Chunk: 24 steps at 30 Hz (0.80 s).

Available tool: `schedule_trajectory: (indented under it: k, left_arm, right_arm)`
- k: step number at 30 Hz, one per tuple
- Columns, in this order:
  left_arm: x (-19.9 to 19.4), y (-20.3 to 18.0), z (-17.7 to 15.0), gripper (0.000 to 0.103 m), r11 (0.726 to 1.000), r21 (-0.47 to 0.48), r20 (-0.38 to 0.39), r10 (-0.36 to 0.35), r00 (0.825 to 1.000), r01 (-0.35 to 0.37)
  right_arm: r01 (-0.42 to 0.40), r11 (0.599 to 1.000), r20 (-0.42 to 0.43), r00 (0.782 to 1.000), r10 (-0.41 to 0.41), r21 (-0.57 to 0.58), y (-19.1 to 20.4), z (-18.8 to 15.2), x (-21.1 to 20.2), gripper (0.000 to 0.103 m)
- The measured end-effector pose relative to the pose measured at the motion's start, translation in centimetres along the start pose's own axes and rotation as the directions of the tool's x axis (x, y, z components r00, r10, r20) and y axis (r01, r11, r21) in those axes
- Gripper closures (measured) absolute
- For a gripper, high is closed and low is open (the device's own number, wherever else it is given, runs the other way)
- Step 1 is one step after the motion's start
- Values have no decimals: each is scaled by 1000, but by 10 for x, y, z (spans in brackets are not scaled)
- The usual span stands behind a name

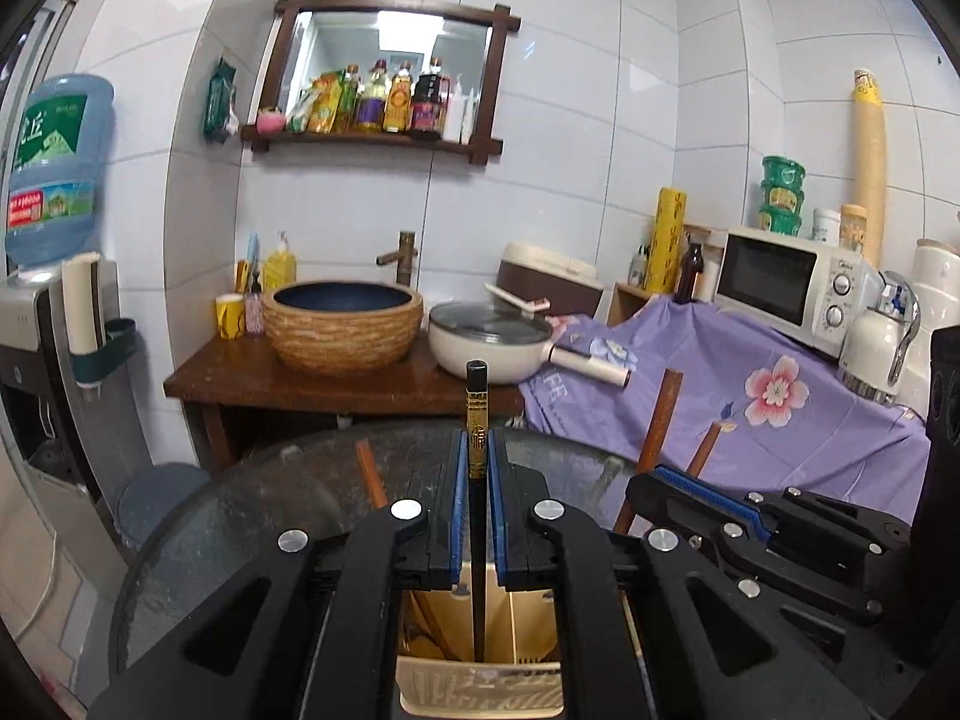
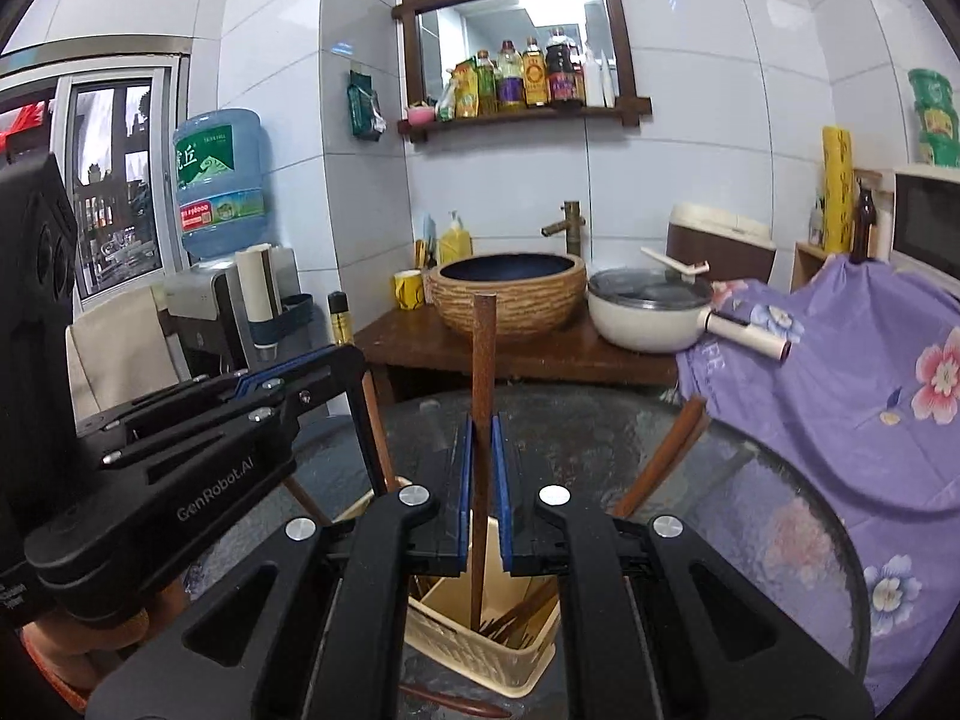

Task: Organize utensils
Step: 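Carry both chopsticks over the cream holder, lower them in and open both tools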

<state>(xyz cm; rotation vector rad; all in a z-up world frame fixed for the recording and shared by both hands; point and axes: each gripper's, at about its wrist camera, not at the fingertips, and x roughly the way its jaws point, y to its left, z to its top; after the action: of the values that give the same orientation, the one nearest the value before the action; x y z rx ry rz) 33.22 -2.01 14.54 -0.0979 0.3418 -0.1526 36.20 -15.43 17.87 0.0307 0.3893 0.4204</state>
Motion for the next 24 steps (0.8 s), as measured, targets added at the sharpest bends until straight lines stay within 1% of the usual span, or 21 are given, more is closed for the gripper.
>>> schedule_trajectory:
  k: [6, 8, 11, 13, 14, 16, 17, 18, 19, 21, 22, 24]
  left_arm:
    - [14, 5, -19, 96, 1000, -2, -61, -1, 998, 0]
    - [19, 4, -25, 96, 1000, 0, -81, -2, 997, 2]
    - [22, 4, -30, 96, 1000, 5, -92, 1, 996, 0]
    - [23, 4, -32, 95, 1000, 3, -98, -10, 995, 11]
    - [22, 5, -32, 91, 1000, 2, -99, -14, 995, 14]
    - [17, 5, -32, 76, 1000, 2, -88, -20, 996, 20]
    - [12, 7, -32, 66, 1000, 0, -76, -27, 997, 27]
    - [9, 7, -32, 59, 1000, -2, -69, -28, 997, 28]
    - [3, 10, -33, 56, 1000, -9, -56, -29, 998, 28]
    - [-4, 14, -35, 43, 999, -20, -47, -29, 998, 28]
    - [-10, 18, -37, 41, 999, -35, -47, -36, 998, 34]
    - [-15, 22, -41, 40, 997, -54, -54, -49, 997, 47]
  right_arm:
    - [-3, 1000, -29, 1000, 3, 11, -4, -11, 9, 95]
    - [6, 1000, -26, 1000, -6, 13, -5, -12, 10, 95]
    - [-3, 1000, -46, 999, 4, 22, -7, -14, 13, 95]
    - [4, 1000, -49, 999, -3, 14, -6, -17, 13, 95]
    - [5, 1000, -41, 999, -4, 13, -7, -18, 13, 95]
    - [9, 1000, -34, 999, -9, 20, -10, -22, 12, 95]
    - [14, 1000, -35, 999, -13, 25, -11, -22, 12, 95]
    - [16, 999, -37, 999, -15, 30, -14, -24, 11, 93]
    - [16, 999, -40, 999, -14, 31, -14, -24, 11, 90]
    - [8, 999, -43, 999, -7, 34, -17, -28, 9, 64]
    - [11, 999, -34, 999, -10, 39, -18, -30, 7, 61]
    - [16, 999, -26, 1000, -15, 38, -19, -33, 2, 60]
